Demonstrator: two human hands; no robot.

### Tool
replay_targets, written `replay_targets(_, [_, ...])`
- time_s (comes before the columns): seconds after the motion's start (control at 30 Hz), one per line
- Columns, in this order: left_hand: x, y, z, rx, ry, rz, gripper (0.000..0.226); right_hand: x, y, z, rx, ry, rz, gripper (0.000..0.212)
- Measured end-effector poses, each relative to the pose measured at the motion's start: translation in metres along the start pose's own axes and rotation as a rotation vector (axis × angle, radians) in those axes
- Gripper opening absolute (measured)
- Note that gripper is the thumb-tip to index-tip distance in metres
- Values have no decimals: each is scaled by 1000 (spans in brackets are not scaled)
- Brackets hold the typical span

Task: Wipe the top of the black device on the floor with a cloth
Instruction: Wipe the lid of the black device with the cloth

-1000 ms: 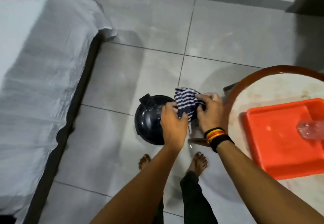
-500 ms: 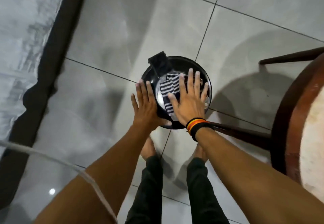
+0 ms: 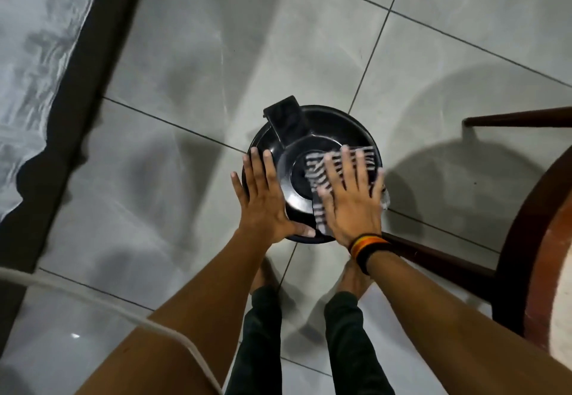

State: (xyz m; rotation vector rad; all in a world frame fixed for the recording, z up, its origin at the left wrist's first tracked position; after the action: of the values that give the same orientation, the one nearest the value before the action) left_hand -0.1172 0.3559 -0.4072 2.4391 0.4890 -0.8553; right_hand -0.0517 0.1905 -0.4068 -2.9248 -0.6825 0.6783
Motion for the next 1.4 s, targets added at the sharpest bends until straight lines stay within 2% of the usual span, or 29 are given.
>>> replay_targets(0.07, [0,1,-2,8,-3,-11,178,36,-10,-13,127,65,259,64])
replay_targets(0.1, [1,2,-2,8,-7,-17,178,57,-24,-20,159,74,286,64])
replay_targets(0.13, [1,1,-1,8,-10,-30,178,74,-44,-23,141,56,224,64])
replay_targets(0.23, [-1,0,0,53,-55,-74,176,81,-92,-21,-15,-5,-186,61])
replay_targets(0.3, [-2,2,0,42,-87,-79,172,61,-79,-18,-37,-39,-375,59])
replay_targets(0.37, [-5,5,-5,-8,-76,-80,173,31,-45,-13,-77,-66,-459,59])
replay_targets(0.4, [-5,7,-7,-24,-77,-86,175,19,-23,-12,-94,-83,-429,60])
replay_targets(0.5, [-5,8,-10,-29,-75,-99,177,23,6,-20,3,-57,-159,61])
replay_targets(0.57, [-4,8,-10,-12,-75,-106,178,56,-15,-28,96,-37,6,61])
replay_targets(0.63, [-5,5,-8,-6,-70,-119,178,100,-47,-38,193,-55,68,59])
replay_targets(0.77, [-6,8,-10,-15,-79,-124,177,129,-55,-49,159,-102,-30,58])
replay_targets(0.87, [-8,10,-12,-19,-91,-125,178,74,-40,-46,32,-51,-205,60])
replay_targets(0.93, [-8,11,-13,-21,-98,-133,178,42,-38,-36,-25,-85,-283,60])
replay_targets(1.0, [-7,11,-12,-19,-99,-134,178,50,-46,-31,-22,-91,-241,59])
replay_targets(1.1, [-4,7,-8,-6,-80,-143,180,102,-79,-35,18,-44,-69,59])
replay_targets(1.13, [-3,5,-6,-6,-79,-149,180,115,-91,-36,-7,-46,-89,58])
replay_targets(1.23, [-2,4,-4,5,-102,-137,176,109,-98,-35,-105,-73,-403,54])
replay_targets(1.3, [-3,6,-5,-6,-110,-118,174,76,-69,-33,-107,-62,-529,54])
replay_targets(1.33, [-3,7,-6,-29,-114,-114,175,58,-49,-30,-83,-54,-493,55])
replay_targets(1.4, [-5,8,-8,-61,-108,-115,176,43,-8,-25,9,-15,-219,58])
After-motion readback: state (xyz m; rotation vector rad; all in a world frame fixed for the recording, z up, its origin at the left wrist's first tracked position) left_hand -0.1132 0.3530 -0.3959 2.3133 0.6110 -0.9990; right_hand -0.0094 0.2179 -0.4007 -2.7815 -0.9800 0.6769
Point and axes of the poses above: each hand's wrist, its own x-axis towards the middle knuckle, its own z-axis out of the palm, y = z × x, the point moved 4 cm from there along x, towards the middle knuckle, and after that the axes turned 3 degrees about -y, right-handed, at the moved point
